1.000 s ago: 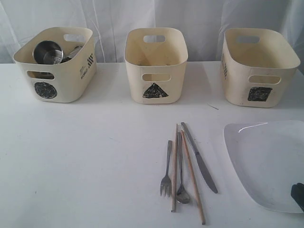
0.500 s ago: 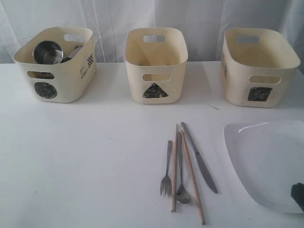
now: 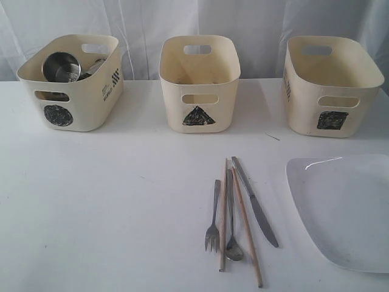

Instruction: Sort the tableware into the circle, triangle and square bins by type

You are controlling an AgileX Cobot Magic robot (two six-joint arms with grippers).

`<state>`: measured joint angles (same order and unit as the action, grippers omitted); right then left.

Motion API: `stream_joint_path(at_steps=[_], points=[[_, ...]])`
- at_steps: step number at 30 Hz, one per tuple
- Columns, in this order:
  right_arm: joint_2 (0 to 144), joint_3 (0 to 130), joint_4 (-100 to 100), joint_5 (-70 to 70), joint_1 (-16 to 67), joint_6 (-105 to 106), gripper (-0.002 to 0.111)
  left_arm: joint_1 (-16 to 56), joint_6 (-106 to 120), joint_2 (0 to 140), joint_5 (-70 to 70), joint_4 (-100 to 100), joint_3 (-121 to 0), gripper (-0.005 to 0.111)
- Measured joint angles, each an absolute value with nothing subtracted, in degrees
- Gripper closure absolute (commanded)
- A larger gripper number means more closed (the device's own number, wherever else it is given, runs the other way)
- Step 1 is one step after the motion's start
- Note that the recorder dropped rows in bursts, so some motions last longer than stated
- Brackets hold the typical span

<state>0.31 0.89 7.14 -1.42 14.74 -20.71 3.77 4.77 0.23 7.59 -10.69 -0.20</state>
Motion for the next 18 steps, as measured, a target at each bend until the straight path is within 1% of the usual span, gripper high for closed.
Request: stream_joint_path(at_steps=[4, 8, 14, 15, 18], points=[[0.31, 5.57, 7.64, 3.70, 14.74, -22.65, 0.108, 3.77, 4.77, 0.23, 7.59, -10.69, -0.20, 0.107], [0.31, 8.74, 7.64, 2.49, 14.74, -20.95, 0.108, 3.77, 4.77, 0.23, 7.59, -10.69, -0.20, 0.107], [0.31, 9.49, 8.04, 1.11, 14.74, -20.92, 0.108, 3.77, 4.77, 0.23, 7.59, -10.69, -0.20, 0.107], [0.31, 9.72, 8.20, 0.00, 14.74, -21.26, 0.108, 3.77, 4.77, 0.23, 7.59, -10.69, -0.20, 0.107], [1.09, 12.76, 8.47, -11.00, 14.74, -21.05, 0.105, 3.77, 4.77, 0.23, 7.59, -10.69, -0.20, 0.107]])
